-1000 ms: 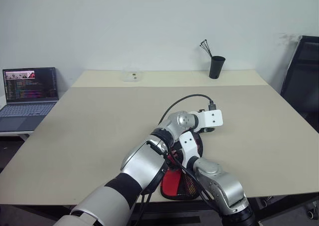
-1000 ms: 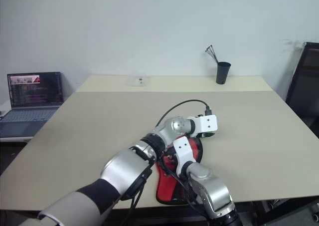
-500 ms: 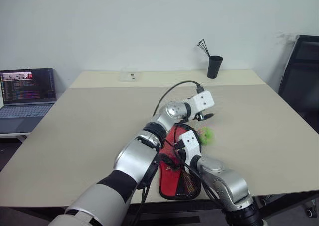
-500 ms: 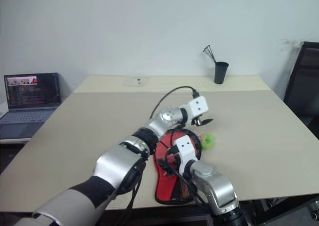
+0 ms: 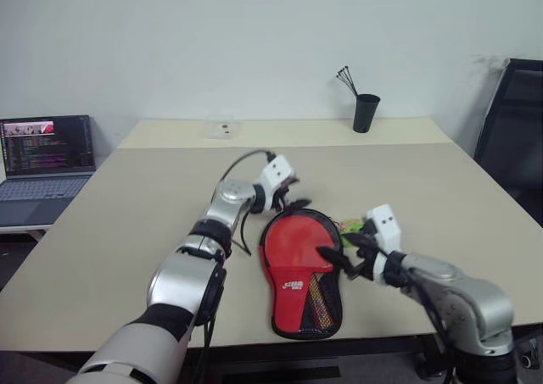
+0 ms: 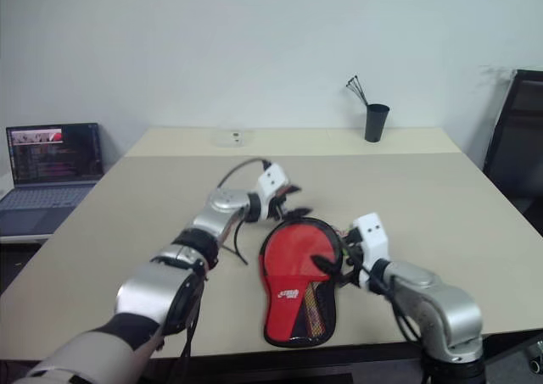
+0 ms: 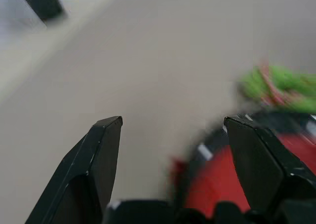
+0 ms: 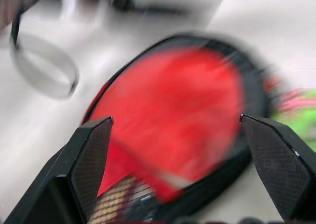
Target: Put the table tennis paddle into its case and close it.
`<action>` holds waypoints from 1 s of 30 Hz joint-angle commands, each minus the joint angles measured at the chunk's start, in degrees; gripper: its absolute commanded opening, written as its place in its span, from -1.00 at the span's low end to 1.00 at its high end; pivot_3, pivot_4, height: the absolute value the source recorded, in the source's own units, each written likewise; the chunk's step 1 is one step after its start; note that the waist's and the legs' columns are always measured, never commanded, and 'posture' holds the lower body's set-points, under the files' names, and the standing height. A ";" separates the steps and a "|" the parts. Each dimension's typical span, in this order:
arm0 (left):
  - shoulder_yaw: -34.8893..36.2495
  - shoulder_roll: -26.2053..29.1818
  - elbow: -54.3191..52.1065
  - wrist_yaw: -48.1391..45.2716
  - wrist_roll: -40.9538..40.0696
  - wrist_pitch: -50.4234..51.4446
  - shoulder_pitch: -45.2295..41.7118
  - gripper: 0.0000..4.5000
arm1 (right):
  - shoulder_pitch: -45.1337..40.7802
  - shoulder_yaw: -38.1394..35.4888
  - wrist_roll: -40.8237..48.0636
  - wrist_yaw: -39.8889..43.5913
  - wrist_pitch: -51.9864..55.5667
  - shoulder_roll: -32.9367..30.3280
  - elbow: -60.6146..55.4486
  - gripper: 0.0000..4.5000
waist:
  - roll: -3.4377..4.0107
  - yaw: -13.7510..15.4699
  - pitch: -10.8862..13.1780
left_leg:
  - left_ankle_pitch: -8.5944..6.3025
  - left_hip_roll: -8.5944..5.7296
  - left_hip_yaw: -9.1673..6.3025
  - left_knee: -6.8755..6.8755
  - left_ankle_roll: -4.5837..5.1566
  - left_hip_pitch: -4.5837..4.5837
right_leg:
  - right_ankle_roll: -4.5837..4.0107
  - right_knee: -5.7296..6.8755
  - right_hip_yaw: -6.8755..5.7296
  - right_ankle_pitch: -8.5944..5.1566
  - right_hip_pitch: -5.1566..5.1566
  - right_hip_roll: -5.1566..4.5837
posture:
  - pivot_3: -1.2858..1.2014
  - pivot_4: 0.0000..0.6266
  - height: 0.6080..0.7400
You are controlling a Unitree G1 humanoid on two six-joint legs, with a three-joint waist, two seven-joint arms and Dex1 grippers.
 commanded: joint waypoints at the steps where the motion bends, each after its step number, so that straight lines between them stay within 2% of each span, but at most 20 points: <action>1: -0.88 -1.12 -5.52 -4.40 -1.59 1.40 0.67 0.58 | -2.23 -0.24 -0.83 1.74 -4.52 -3.47 5.00 1.00 | 0.00 0.10 0.00 | 0.00 0.00 -0.01 0.00 0.00 -0.04 | 0.00 -0.02 -0.01 0.00 -0.01 0.00 | 0.03 -0.52 1.00; 4: -2.24 -2.35 -6.23 -4.32 -0.72 1.81 1.57 0.58 | -3.90 1.42 -3.52 1.98 -9.62 -5.65 11.85 1.00 | 0.00 0.22 0.00 | 0.00 -0.07 0.01 0.02 0.01 -0.11 | 0.00 -0.07 0.02 0.00 -0.01 -0.04 | 0.03 -0.52 1.00; 13: -6.76 -3.66 -5.38 -4.80 2.00 -0.55 1.41 0.58 | -9.29 4.64 -11.26 1.98 -24.22 -6.64 31.81 1.00 | 0.00 -0.15 0.00 | 0.00 -0.06 0.04 0.00 0.02 -0.14 | 0.00 -0.01 0.09 0.01 -0.09 0.00 | 0.03 -0.52 1.00; 24: -8.08 -4.25 -3.90 -4.26 3.02 -1.21 1.34 0.58 | -8.96 9.33 -13.44 5.34 -27.01 -5.91 37.69 1.00 | 0.01 -0.11 0.00 | 0.00 -0.03 0.05 0.01 0.02 -0.19 | 0.00 0.00 0.10 0.01 -0.12 0.02 | 0.03 -0.52 1.00; 27: -8.51 -4.29 -3.01 -4.18 3.38 -1.26 1.20 0.60 | -9.03 9.71 -14.33 4.36 -27.24 -5.62 38.29 0.75 | 0.01 -0.12 0.00 | 0.00 -0.01 0.06 0.02 0.02 -0.16 | 0.00 0.02 0.10 0.01 -0.12 0.04 | 0.03 -0.52 1.00; 30: -8.62 -4.38 -2.23 -4.37 3.52 -1.19 1.18 0.60 | -9.13 9.25 -14.37 4.11 -27.31 -5.56 38.38 0.35 | 0.01 -0.10 -0.01 | 0.00 0.00 0.05 0.02 0.02 -0.15 | 0.00 0.02 0.10 0.01 -0.10 0.05 | 0.03 -0.52 1.00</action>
